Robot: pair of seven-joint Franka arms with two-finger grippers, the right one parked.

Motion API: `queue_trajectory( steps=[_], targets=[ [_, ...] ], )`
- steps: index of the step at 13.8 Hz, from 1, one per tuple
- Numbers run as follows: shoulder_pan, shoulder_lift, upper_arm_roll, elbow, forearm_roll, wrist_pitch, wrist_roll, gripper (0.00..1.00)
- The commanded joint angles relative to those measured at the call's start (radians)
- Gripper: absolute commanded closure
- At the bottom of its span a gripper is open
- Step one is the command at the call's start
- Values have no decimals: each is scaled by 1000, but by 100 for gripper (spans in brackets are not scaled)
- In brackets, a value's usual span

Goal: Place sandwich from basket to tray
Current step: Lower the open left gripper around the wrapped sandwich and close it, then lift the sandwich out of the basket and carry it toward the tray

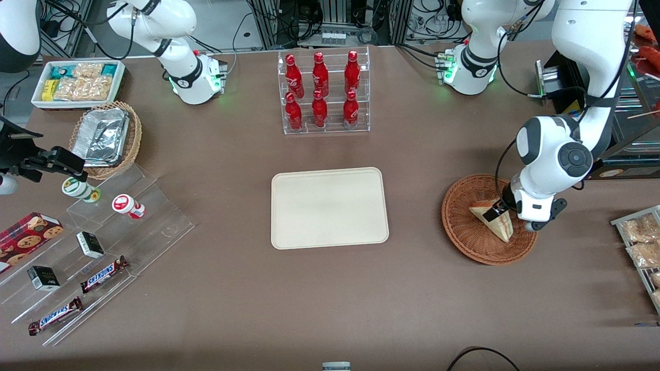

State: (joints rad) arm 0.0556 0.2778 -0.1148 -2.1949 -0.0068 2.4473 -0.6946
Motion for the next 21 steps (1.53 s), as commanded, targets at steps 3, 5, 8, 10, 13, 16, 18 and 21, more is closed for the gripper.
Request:
queue_trajectory(
  steps=[3,5,8,10,13,16,18,21],
  targets=[
    [3,11,-3,-5,17,24,-26,51],
    [4,1,-3,-8,19,15,-22,100],
    [4,-22,-2,-3,19,-14,-14,100],
    [3,-51,-3,1,19,-51,-3,100],
    [-6,-80,-11,42,22,-137,0,100],
    [-43,-78,-63,92,21,-217,40,100],
    [-101,-72,-85,109,21,-228,40,100],
    [-189,-46,-85,141,21,-228,43,100]
  ],
)
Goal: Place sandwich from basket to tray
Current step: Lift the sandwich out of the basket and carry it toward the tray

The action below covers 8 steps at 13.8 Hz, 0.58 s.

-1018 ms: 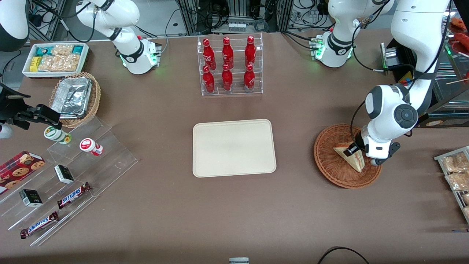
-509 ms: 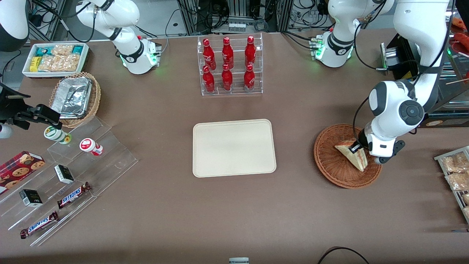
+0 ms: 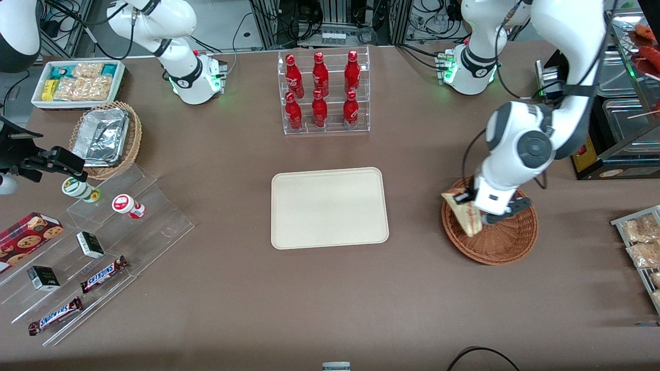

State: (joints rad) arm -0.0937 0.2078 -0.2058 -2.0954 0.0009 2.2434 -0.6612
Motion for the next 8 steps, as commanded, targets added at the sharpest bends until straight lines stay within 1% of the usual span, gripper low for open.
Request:
queue_trajectory(
  steps=[1,4,6,8],
  targets=[
    [-81,44,6,67,13,-25,9,100],
    [-193,129,6,202,10,-97,-12,100],
    [-251,192,6,302,11,-149,-67,100],
    [-303,263,8,398,14,-175,-64,100]
  ],
)
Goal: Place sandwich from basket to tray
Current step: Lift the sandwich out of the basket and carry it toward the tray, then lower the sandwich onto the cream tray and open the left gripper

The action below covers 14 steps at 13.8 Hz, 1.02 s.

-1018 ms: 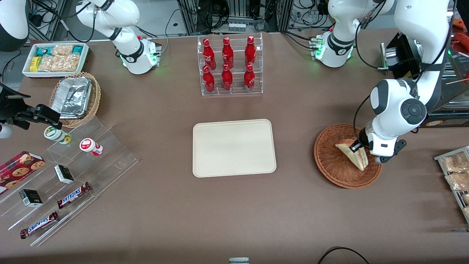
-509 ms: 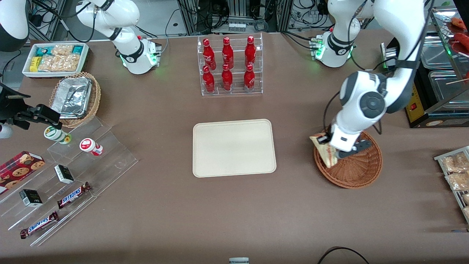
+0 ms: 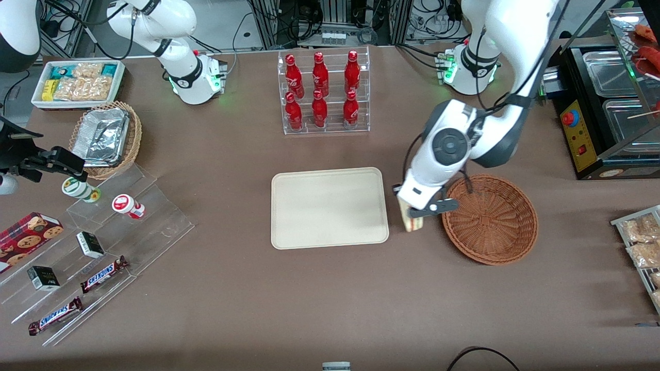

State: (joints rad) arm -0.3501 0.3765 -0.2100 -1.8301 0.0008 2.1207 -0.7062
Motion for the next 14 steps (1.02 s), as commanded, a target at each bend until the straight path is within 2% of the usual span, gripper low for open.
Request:
queue_trajectory(
  steps=[1,5,8,11,14],
  targets=[
    [-81,123,12,170,16,-56,-18,100],
    [-200,263,14,328,76,-56,-53,100],
    [-262,370,15,441,126,-54,-185,100],
    [-283,439,15,523,131,-51,-229,100],
    [-299,453,15,540,128,-48,-255,100]
  ],
)
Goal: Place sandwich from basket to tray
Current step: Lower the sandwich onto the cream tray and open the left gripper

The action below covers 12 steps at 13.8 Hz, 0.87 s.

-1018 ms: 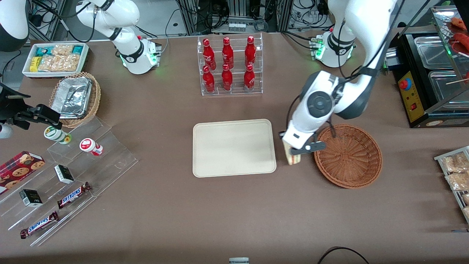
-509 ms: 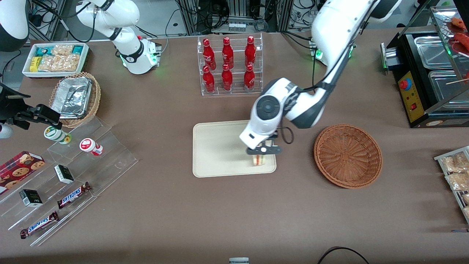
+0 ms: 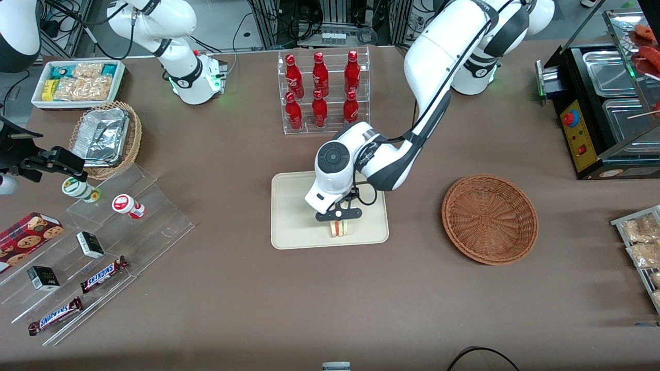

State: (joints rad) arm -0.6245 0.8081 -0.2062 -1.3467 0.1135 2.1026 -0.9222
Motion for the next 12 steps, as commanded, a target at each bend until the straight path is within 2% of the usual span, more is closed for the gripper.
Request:
queue_trajectory(
  steps=[1,12],
  targets=[
    [-32,31,10,66,15,-32,-49,100],
    [-72,33,11,58,18,-42,-93,100]
  ],
)
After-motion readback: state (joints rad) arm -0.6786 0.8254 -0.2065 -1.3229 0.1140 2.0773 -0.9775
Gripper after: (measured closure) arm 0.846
